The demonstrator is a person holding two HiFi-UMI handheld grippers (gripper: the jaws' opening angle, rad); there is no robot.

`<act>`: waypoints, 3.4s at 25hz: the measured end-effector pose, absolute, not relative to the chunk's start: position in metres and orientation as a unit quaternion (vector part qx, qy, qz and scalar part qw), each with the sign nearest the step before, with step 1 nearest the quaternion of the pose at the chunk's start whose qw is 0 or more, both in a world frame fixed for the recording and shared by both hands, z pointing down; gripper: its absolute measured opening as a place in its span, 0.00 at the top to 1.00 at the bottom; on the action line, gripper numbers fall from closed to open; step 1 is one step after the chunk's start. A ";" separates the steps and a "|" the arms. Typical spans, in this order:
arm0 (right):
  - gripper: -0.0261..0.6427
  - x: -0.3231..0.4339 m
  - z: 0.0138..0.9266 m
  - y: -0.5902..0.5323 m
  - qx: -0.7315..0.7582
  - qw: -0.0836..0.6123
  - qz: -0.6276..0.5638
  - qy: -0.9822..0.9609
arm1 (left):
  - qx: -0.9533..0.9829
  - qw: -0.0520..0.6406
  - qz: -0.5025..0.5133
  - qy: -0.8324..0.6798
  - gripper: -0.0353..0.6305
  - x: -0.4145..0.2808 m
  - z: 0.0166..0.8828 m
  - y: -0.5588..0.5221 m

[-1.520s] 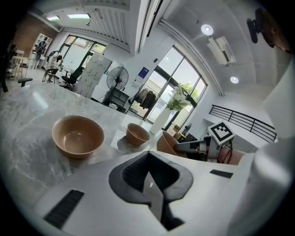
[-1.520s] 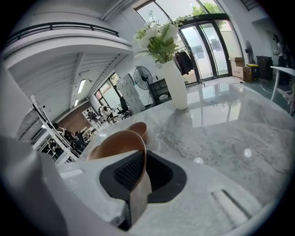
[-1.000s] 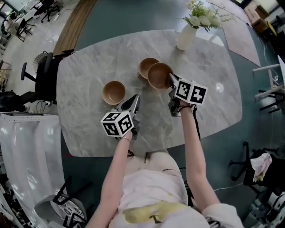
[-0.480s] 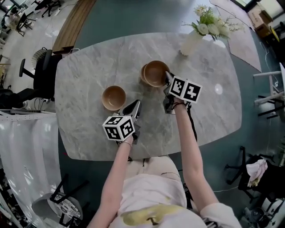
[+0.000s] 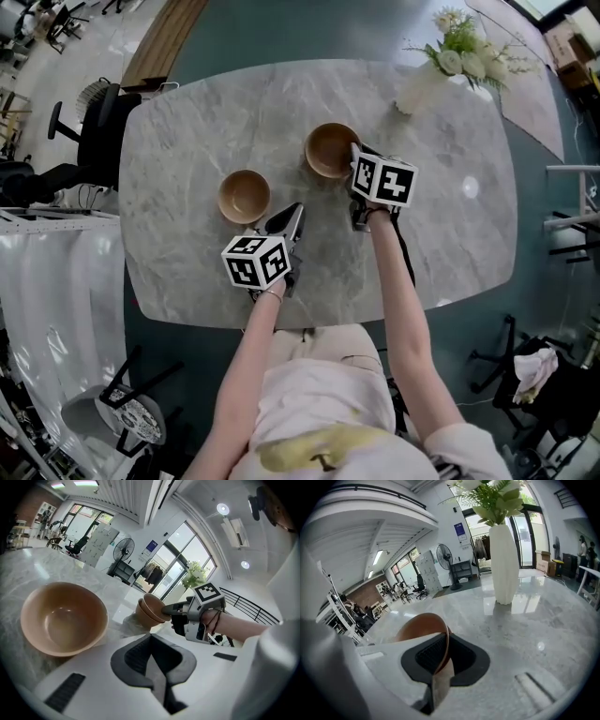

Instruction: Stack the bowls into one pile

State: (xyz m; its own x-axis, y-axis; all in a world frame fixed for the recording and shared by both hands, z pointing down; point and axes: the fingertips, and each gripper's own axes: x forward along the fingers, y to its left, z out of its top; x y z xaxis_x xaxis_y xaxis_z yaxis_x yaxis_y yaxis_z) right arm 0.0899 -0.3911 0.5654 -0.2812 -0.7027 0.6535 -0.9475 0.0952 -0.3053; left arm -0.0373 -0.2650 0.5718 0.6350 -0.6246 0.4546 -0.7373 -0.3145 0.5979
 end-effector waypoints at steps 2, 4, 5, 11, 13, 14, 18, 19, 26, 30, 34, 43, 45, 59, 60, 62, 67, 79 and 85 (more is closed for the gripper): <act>0.93 0.087 0.567 -0.392 0.569 0.180 0.343 -0.725 | 0.806 0.407 0.071 -0.425 0.95 -0.038 0.573 -0.265; 0.93 0.083 0.568 -0.394 0.562 0.185 0.335 -0.733 | 0.805 0.406 0.070 -0.427 0.95 -0.037 0.572 -0.265; 0.93 0.082 0.568 -0.395 0.562 0.190 0.329 -0.735 | 0.804 0.406 0.070 -0.429 0.95 -0.037 0.572 -0.265; 0.93 0.078 0.566 -0.393 0.556 0.205 0.314 -0.742 | 0.803 0.403 0.067 -0.434 0.95 -0.039 0.569 -0.263; 0.92 0.076 0.565 -0.393 0.548 0.204 0.314 -0.748 | 0.802 0.403 0.067 -0.436 0.95 -0.040 0.568 -0.263; 0.92 0.077 0.564 -0.393 0.547 0.205 0.314 -0.749 | 0.802 0.402 0.067 -0.437 0.95 -0.040 0.568 -0.264; 0.88 0.074 0.564 -0.393 0.535 0.203 0.310 -0.759 | 0.801 0.401 0.064 -0.441 0.95 -0.040 0.566 -0.265; 0.86 0.073 0.564 -0.392 0.534 0.201 0.309 -0.761 | 0.801 0.400 0.062 -0.442 0.95 -0.040 0.566 -0.265; 0.78 0.081 0.549 -0.392 0.547 0.176 0.296 -0.763 | 0.799 0.392 0.053 -0.453 0.95 -0.041 0.559 -0.265; 0.78 0.085 0.539 -0.386 0.543 0.150 0.301 -0.770 | 0.797 0.385 0.047 -0.463 0.95 -0.042 0.552 -0.263; 0.79 0.084 0.528 -0.376 0.532 0.131 0.303 -0.780 | 0.795 0.377 0.039 -0.474 0.95 -0.046 0.543 -0.260; 0.95 0.060 0.511 -0.342 0.494 0.124 0.281 -0.814 | 0.783 0.352 0.020 -0.513 0.95 -0.075 0.523 -0.244; 0.95 0.050 0.513 -0.334 0.482 0.127 0.282 -0.820 | 0.776 0.350 0.015 -0.524 0.95 -0.086 0.521 -0.239; 0.95 -0.029 0.516 -0.301 0.414 0.130 0.312 -0.845 | 0.738 0.352 -0.013 -0.576 0.95 -0.164 0.516 -0.212; 0.95 -0.036 0.517 -0.299 0.407 0.129 0.317 -0.847 | 0.735 0.352 -0.014 -0.579 0.95 -0.171 0.516 -0.210; 0.95 -0.049 0.520 -0.297 0.394 0.128 0.329 -0.849 | 0.728 0.354 -0.017 -0.586 0.95 -0.184 0.517 -0.208; 0.89 -0.074 0.539 -0.302 0.384 0.123 0.367 -0.838 | 0.720 0.364 -0.015 -0.591 0.95 -0.203 0.527 -0.207; 0.76 -0.110 0.573 -0.315 0.378 0.157 0.408 -0.816 | 0.716 0.388 -0.004 -0.580 0.95 -0.215 0.553 -0.216; 0.77 -0.119 0.589 -0.317 0.380 0.183 0.417 -0.805 | 0.713 0.396 -0.002 -0.579 0.95 -0.218 0.561 -0.222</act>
State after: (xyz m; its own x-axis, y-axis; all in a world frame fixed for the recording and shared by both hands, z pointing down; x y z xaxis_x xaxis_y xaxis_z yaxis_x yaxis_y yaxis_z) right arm -0.1193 -0.3166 0.5891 -0.6442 -0.4590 0.6118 -0.7646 0.3633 -0.5324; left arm -0.2182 -0.2220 0.5607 0.3292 -0.8265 0.4566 -0.8241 -0.0155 0.5662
